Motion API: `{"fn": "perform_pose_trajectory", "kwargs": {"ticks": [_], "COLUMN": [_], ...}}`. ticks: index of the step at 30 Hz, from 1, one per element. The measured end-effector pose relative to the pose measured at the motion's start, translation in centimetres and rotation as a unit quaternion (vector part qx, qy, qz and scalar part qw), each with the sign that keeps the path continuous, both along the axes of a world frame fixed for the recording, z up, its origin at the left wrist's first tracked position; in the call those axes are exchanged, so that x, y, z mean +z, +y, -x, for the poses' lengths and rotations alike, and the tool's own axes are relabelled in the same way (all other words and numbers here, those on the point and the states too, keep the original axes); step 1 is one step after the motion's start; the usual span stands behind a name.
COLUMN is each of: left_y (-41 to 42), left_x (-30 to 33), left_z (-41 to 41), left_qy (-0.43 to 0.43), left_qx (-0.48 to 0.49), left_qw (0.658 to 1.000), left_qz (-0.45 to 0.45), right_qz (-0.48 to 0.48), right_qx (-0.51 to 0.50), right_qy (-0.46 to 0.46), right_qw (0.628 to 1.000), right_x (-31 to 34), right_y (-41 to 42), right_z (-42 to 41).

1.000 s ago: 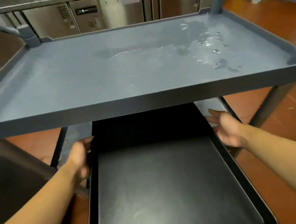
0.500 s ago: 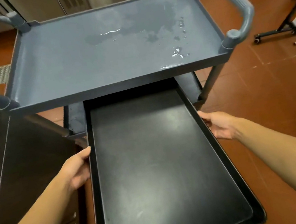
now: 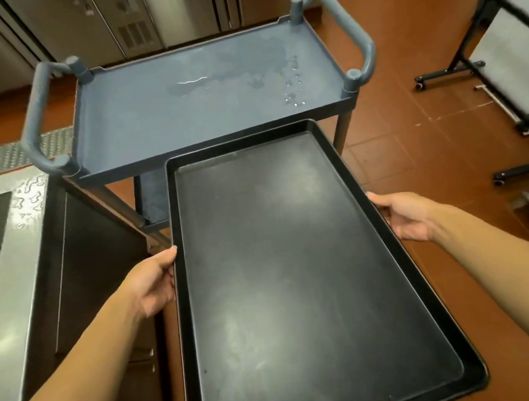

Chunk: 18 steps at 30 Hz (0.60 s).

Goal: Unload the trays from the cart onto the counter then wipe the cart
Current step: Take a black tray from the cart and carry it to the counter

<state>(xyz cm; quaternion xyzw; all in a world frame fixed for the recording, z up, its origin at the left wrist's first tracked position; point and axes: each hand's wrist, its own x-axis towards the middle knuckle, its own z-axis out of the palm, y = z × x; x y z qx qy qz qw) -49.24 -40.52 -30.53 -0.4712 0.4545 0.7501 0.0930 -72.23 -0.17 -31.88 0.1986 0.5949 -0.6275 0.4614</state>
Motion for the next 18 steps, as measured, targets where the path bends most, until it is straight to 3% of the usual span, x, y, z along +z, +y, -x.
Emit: {"fn": "perform_pose_trajectory", "kwargs": {"ticks": [11,18], "left_y": [1.5,6.1], "left_x": [16.0,26.9], "left_z": [-2.0,1.0], "left_qy": [0.124,0.186], "left_qx": [-0.051,-0.083], "left_qw": [0.989,0.974], "left_qz": [0.066,0.095], "right_qz": [0.064,0.091], "right_qx": [0.015,-0.018], "right_qy": [0.141,0.196], "right_qw": [0.988,0.976], "right_x": [15.2,25.1], "right_y": [4.4,10.1], "right_z": [-4.7,-3.0]}}
